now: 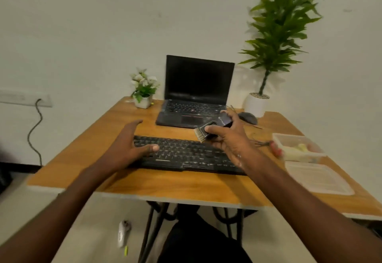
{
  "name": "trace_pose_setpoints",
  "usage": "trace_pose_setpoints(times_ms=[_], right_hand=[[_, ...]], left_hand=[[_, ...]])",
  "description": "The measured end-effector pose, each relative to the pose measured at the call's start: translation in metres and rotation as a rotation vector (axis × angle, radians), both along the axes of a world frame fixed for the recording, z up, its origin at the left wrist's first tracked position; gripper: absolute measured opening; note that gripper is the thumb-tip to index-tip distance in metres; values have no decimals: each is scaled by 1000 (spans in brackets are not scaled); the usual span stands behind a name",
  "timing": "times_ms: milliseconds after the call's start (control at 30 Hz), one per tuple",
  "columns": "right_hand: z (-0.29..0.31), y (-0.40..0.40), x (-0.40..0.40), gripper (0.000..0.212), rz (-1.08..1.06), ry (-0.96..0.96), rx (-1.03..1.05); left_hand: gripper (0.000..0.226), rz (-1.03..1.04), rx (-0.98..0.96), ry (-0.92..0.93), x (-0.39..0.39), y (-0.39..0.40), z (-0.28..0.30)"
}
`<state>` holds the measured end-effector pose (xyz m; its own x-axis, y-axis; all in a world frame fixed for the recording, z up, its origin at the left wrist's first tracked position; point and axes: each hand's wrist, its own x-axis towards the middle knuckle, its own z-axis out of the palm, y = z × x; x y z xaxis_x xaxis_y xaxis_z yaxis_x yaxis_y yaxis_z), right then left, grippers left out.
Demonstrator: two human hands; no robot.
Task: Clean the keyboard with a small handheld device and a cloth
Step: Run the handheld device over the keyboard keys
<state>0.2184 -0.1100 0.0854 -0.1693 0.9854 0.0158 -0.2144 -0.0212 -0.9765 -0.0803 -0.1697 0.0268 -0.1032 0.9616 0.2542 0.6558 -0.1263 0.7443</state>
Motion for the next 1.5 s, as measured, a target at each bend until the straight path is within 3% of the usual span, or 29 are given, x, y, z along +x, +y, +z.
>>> trace_pose_setpoints(times_ms=[67, 200, 433, 567, 733, 867, 1000, 1133, 1233, 1500], right_hand=[[-1, 1, -35, 75, 51, -87, 52], [-4, 9, -97, 75, 117, -247, 178], [-15, 49, -168, 77, 175, -479, 378], [-24, 67, -197, 75, 228, -543, 447], [-36, 74, -219, 75, 317, -653, 593], [-32, 83, -219, 76, 297, -825, 723], [-35, 81, -217, 73, 291, -781, 736], [-34, 80, -217, 76, 299, -882, 827], [-34, 82, -215, 76, 308, -809, 774], [-34, 87, -219, 74, 325, -871, 821]], left_hand=[[157, -11, -129, -42, -30, -7, -5], [152, -158, -295, -87, -60, -11, -22], [174, -207, -293, -102, -77, 20, -32], [173, -248, -248, -43, -84, 28, -44], [155, -254, -148, -92, -83, 31, -48], [171, -236, -194, -98, -83, 28, -46], [171, -232, -214, -83, -84, 27, -45], [171, -222, -229, -112, -83, 27, -43], [170, -225, -248, -131, -83, 26, -42], [167, -185, -254, -150, -83, 29, -46]])
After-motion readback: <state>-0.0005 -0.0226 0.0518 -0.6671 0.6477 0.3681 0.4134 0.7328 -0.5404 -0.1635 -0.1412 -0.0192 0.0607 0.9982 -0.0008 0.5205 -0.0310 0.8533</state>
